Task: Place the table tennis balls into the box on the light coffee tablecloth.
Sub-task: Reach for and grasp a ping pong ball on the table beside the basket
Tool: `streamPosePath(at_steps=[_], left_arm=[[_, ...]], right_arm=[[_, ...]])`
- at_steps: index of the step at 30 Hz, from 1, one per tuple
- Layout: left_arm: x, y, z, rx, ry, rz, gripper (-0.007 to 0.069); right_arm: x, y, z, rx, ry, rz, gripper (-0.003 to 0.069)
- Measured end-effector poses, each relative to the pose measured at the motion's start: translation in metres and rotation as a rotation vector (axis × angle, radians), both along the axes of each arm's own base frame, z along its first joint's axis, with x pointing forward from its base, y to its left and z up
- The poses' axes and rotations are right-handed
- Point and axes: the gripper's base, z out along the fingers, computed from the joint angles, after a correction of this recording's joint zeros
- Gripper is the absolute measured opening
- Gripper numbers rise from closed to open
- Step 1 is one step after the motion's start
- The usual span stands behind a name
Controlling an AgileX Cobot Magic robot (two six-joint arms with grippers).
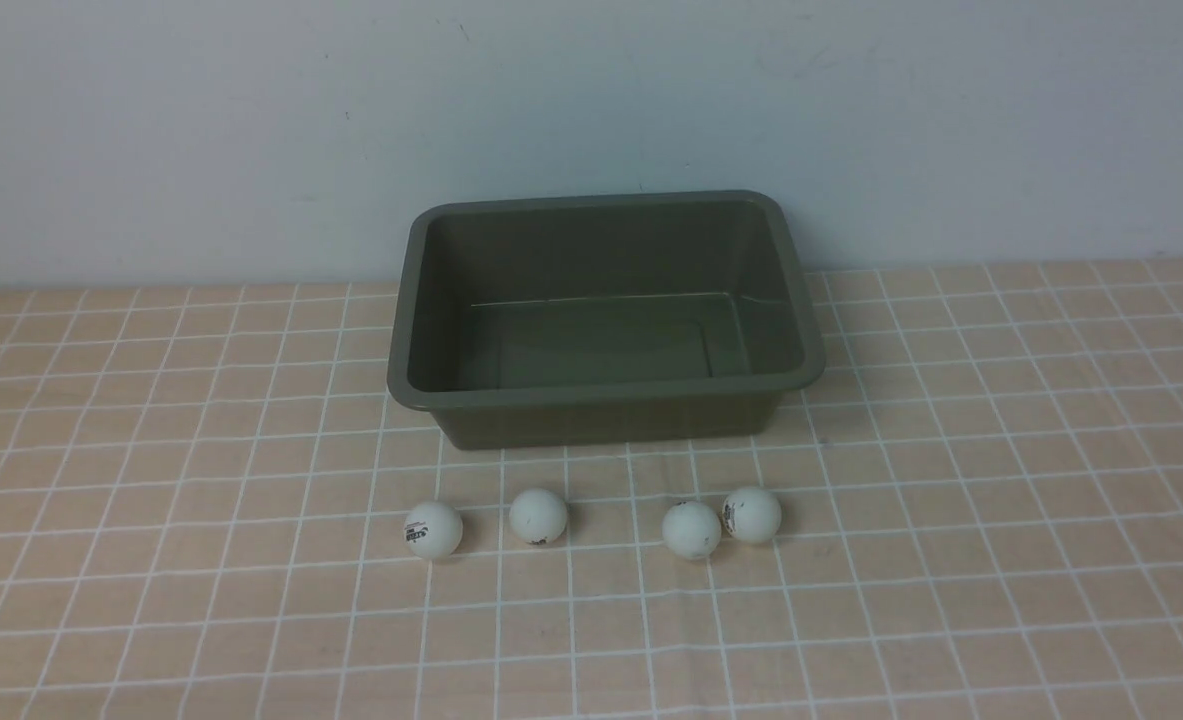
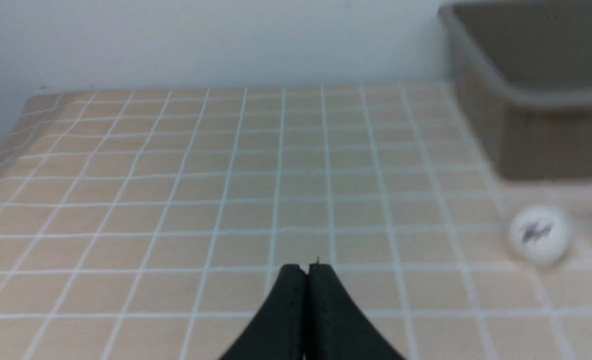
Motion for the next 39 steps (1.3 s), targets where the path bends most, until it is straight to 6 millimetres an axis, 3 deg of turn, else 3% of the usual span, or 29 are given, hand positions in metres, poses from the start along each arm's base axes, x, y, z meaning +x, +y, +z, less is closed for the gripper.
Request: streamPosePath(at_steps=[6, 15, 21, 26, 32, 35, 39], left_arm=[[0.001, 0.0, 0.011, -0.221, -0.122, 0.019, -0.0069], [0.0, -0.003, 0.015, -0.437, -0.128, 0.009, -0.0069], [-0.008, -0.014, 0.064, -0.297, -0.086, -0.111, -0.0069], [-0.004, -0.021, 0.1, -0.162, 0.038, -0.21, -0.0069], [0.038, -0.028, 0.122, -0.002, 0.35, -0.377, -0.0069], [0.068, -0.029, 0.123, 0.046, 0.424, -0.443, -0.0063], [0.108, -0.033, 0.115, 0.008, 0.498, -0.537, 0.0001]], right_arm=[[0.0, 0.0, -0.001, -0.003, 0.014, 0.005, -0.0018], [-0.001, 0.0, -0.002, -0.018, 0.02, 0.009, -0.0018], [-0.001, 0.0, -0.002, -0.019, 0.022, 0.009, -0.0018], [-0.001, 0.0, -0.003, -0.026, 0.023, 0.007, -0.0018], [-0.001, -0.001, -0.004, -0.044, 0.038, 0.001, -0.0018], [-0.001, -0.001, -0.005, -0.048, 0.046, 0.001, -0.0018], [-0.001, -0.002, -0.006, -0.061, 0.056, -0.004, -0.0018]])
